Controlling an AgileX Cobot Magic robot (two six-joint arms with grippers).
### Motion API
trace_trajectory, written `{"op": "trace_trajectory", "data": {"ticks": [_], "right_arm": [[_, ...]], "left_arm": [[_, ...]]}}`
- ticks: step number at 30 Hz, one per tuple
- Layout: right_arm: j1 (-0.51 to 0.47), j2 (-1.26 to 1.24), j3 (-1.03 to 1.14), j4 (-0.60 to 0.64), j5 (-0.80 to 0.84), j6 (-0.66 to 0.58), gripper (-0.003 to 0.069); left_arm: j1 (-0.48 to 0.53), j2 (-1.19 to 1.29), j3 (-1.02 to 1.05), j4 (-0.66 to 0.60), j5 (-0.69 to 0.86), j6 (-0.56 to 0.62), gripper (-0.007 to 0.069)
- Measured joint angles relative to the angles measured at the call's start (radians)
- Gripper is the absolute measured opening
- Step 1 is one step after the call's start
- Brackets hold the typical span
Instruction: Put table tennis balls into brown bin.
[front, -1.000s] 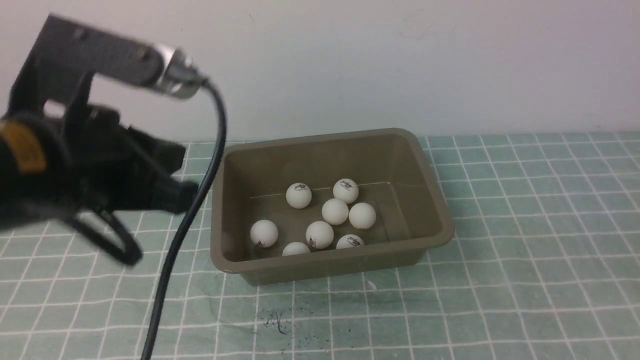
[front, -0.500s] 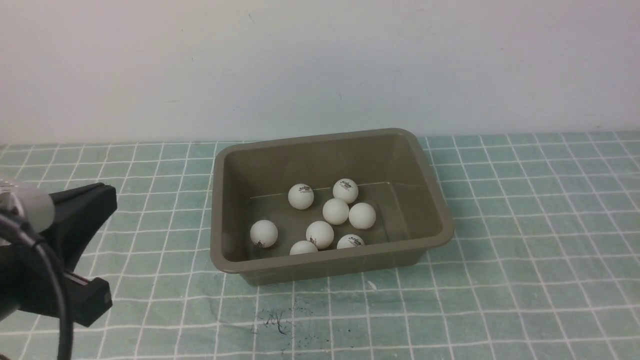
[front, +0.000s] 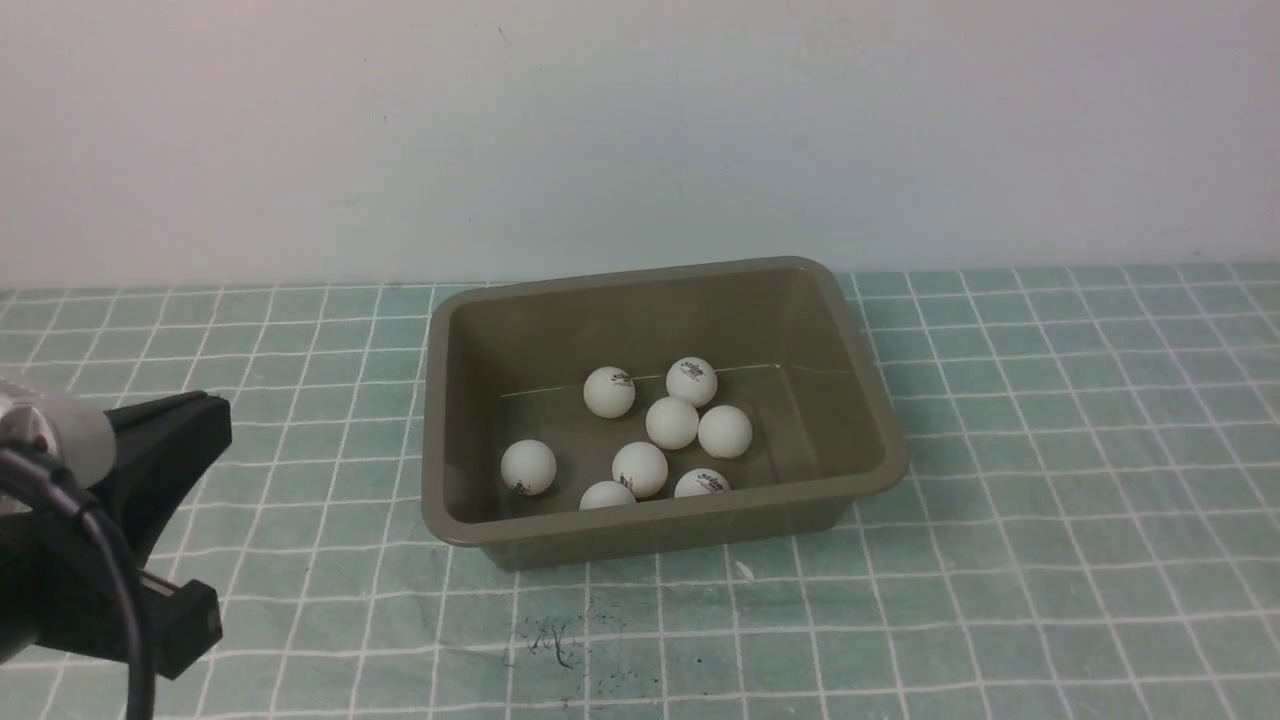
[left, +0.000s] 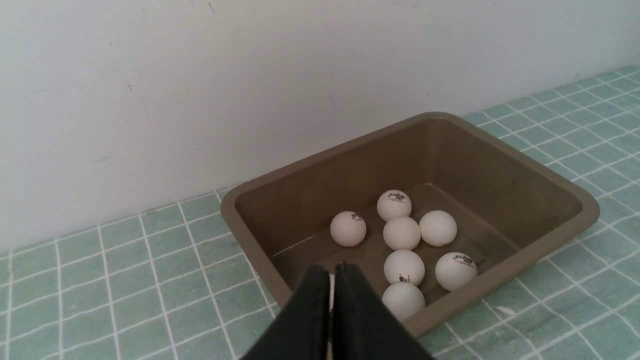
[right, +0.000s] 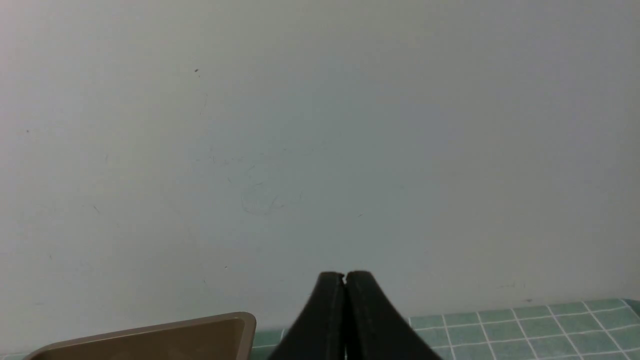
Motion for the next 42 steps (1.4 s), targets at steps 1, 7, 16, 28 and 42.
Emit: {"op": "trace_trajectory", "data": {"ticks": [1, 7, 16, 28, 42], "right_arm": [[0.000, 0.000, 0.000, 0.000, 0.000, 0.000, -0.0014], [0.000, 0.000, 0.000, 0.000, 0.000, 0.000, -0.0014], [0.000, 0.000, 0.000, -0.001, -0.001, 0.001, -0.0014], [0.000, -0.001, 0.000, -0.001, 0.003, 0.001, -0.0014], [0.000, -0.001, 0.000, -0.001, 0.003, 0.001, -0.0014]], "left_arm": [[0.009, -0.019, 0.023, 0.000, 0.001, 0.005, -0.0005], [0.192, -0.291, 0.256, 0.000, 0.007, 0.015, -0.0005], [0.370, -0.589, 0.544, 0.001, 0.058, 0.046, -0.0005], [0.371, -0.592, 0.546, -0.001, 0.084, 0.049, -0.0005], [0.371, -0.592, 0.546, -0.002, 0.084, 0.049, -0.0005]]}}
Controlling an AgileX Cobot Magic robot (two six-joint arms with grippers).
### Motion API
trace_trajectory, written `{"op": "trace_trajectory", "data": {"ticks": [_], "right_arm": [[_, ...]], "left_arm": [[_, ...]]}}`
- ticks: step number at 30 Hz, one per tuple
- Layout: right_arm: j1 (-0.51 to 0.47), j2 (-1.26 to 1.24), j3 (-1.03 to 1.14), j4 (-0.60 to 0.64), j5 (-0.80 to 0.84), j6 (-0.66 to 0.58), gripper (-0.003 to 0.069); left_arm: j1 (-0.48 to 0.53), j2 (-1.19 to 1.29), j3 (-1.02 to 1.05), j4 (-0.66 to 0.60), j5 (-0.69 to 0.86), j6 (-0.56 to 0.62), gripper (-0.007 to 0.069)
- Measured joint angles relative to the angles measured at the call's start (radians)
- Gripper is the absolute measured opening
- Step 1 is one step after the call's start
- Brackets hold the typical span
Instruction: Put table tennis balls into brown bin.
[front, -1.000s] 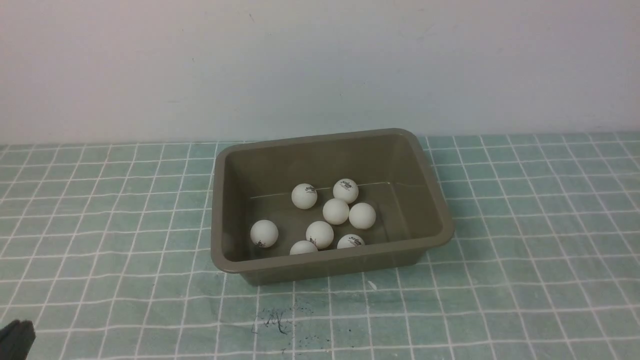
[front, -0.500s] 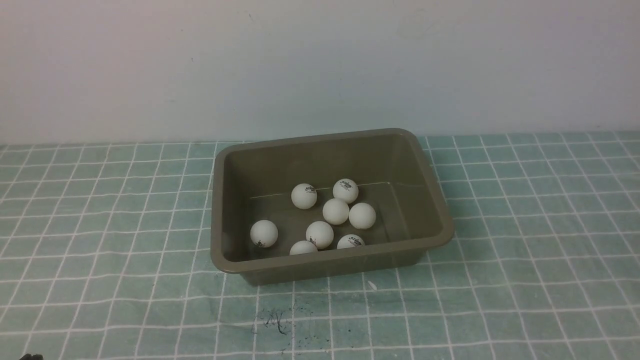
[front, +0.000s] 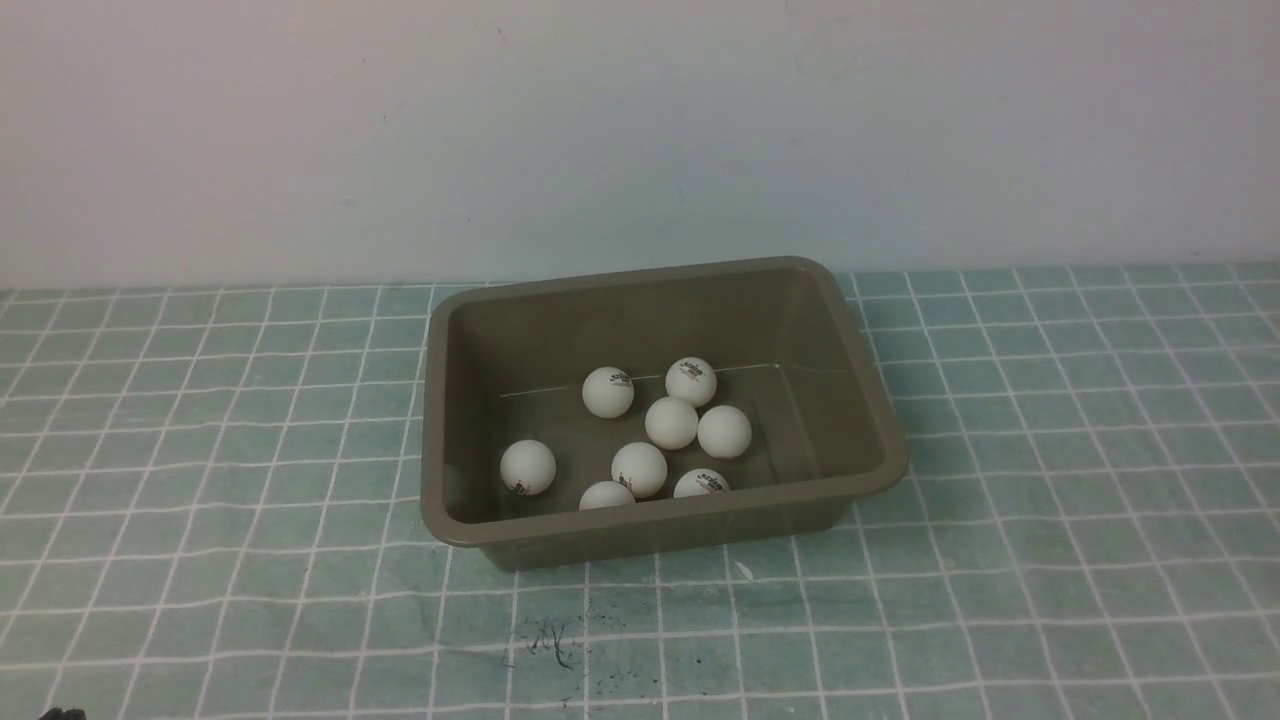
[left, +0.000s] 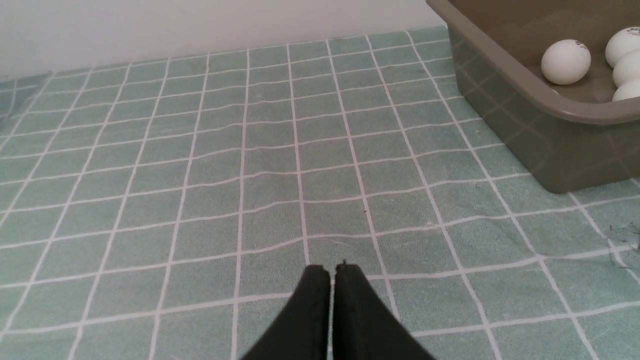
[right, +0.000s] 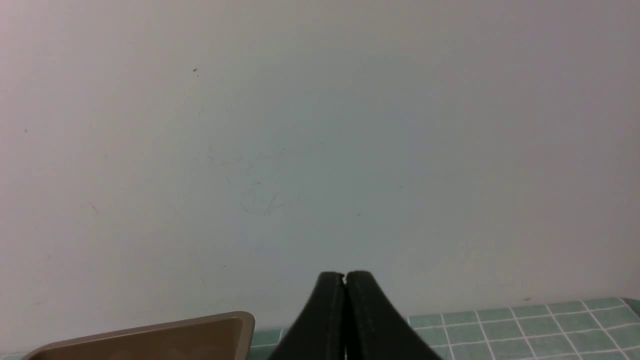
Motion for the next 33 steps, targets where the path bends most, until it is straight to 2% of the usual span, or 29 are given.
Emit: {"op": "trace_trajectory", "data": {"ticks": [3, 6, 8, 9, 10, 11, 12, 15, 21, 24, 25, 27, 29, 33], "right_arm": [[0.000, 0.000, 0.000, 0.020, -0.003, -0.001, -0.0014], [0.000, 0.000, 0.003, 0.149, -0.013, -0.075, -0.0014], [0.000, 0.000, 0.014, 0.262, -0.026, -0.186, -0.0014], [0.000, 0.000, 0.029, 0.353, -0.038, -0.300, -0.0014], [0.000, 0.000, 0.034, 0.377, -0.041, -0.313, -0.0014], [0.000, 0.000, 0.047, 0.435, -0.051, -0.379, -0.0014], [0.000, 0.000, 0.067, 0.513, -0.072, -0.473, -0.0014], [0.000, 0.000, 0.093, 0.585, -0.094, -0.542, -0.0014], [-0.016, -0.025, 0.171, 0.579, -0.124, -0.594, -0.0014], [-0.129, -0.056, 0.248, 0.545, -0.123, -0.596, -0.0014], [-0.139, -0.056, 0.254, 0.543, -0.123, -0.596, -0.0014], [-0.256, -0.058, 0.339, 0.525, -0.116, -0.597, -0.0014], [-0.322, -0.058, 0.409, 0.519, -0.116, -0.597, -0.0014], [-0.371, -0.059, 0.458, 0.514, -0.134, -0.595, -0.0014]], "left_arm": [[0.000, 0.000, 0.000, 0.000, 0.000, 0.000, -0.0005], [0.000, 0.000, 0.000, 0.000, 0.001, 0.000, -0.0005], [0.000, 0.000, 0.000, 0.000, 0.001, 0.000, -0.0005], [0.000, 0.000, 0.000, 0.000, 0.001, 0.000, -0.0005], [0.000, 0.000, 0.000, 0.000, 0.001, 0.000, -0.0005], [0.000, 0.000, 0.000, 0.000, 0.001, 0.000, -0.0005], [0.000, 0.000, 0.000, 0.000, 0.001, 0.000, -0.0005], [0.000, 0.000, 0.000, 0.000, 0.001, 0.000, -0.0005], [0.000, 0.000, 0.000, 0.000, 0.001, 0.000, -0.0005], [0.000, 0.000, 0.000, 0.000, 0.001, 0.000, -0.0005], [0.000, 0.000, 0.000, 0.000, 0.001, 0.000, -0.0005], [0.000, 0.000, 0.000, 0.000, 0.001, 0.000, -0.0005], [0.000, 0.000, 0.000, 0.000, 0.001, 0.000, -0.0005], [0.002, 0.000, 0.000, 0.000, 0.002, 0.000, -0.0005]]}}
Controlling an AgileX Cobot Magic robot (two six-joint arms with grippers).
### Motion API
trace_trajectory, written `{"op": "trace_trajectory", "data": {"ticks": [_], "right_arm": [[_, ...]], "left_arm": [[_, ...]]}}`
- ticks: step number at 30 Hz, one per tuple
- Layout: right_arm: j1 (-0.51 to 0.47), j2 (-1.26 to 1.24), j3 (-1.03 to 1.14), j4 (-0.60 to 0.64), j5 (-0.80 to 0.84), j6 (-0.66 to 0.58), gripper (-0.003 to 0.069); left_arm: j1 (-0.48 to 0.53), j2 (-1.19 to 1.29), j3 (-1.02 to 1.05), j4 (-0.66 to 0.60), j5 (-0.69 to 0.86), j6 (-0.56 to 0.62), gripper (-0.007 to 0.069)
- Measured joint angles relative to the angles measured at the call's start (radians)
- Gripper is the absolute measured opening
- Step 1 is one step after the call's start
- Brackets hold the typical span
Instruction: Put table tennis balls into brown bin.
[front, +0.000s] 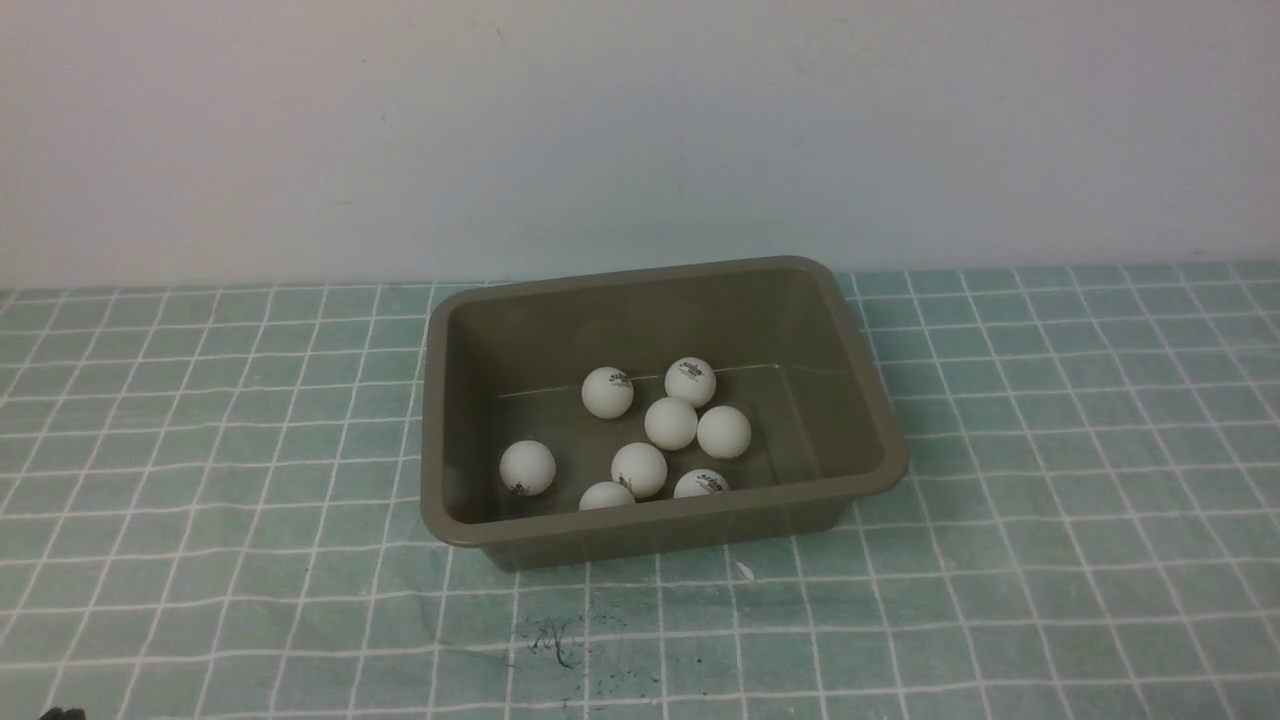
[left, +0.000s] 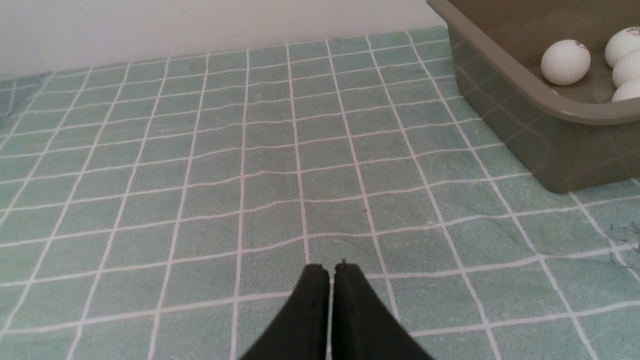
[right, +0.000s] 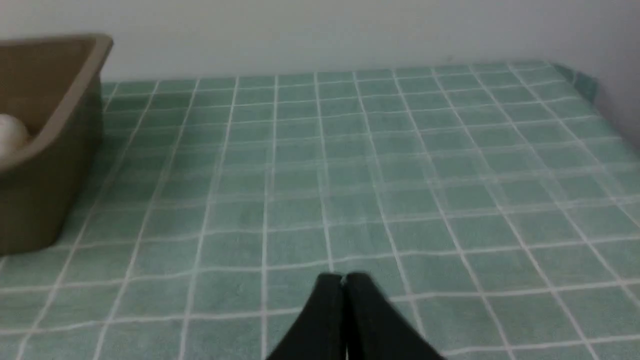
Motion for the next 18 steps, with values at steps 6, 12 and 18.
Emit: {"op": "trace_trajectory", "data": {"ticks": [6, 12, 18], "right_arm": [[-0.001, 0.000, 0.000, 0.000, -0.006, 0.000, -0.0014], [-0.001, 0.000, 0.000, -0.001, -0.006, 0.000, -0.0014], [-0.001, 0.000, 0.001, -0.003, -0.008, 0.000, -0.0014]], "left_arm": [[0.000, 0.000, 0.000, 0.000, 0.000, 0.000, -0.0005], [0.000, 0.000, 0.000, 0.000, 0.000, 0.000, -0.0005], [0.000, 0.000, 0.000, 0.000, 0.000, 0.000, -0.0005]]}}
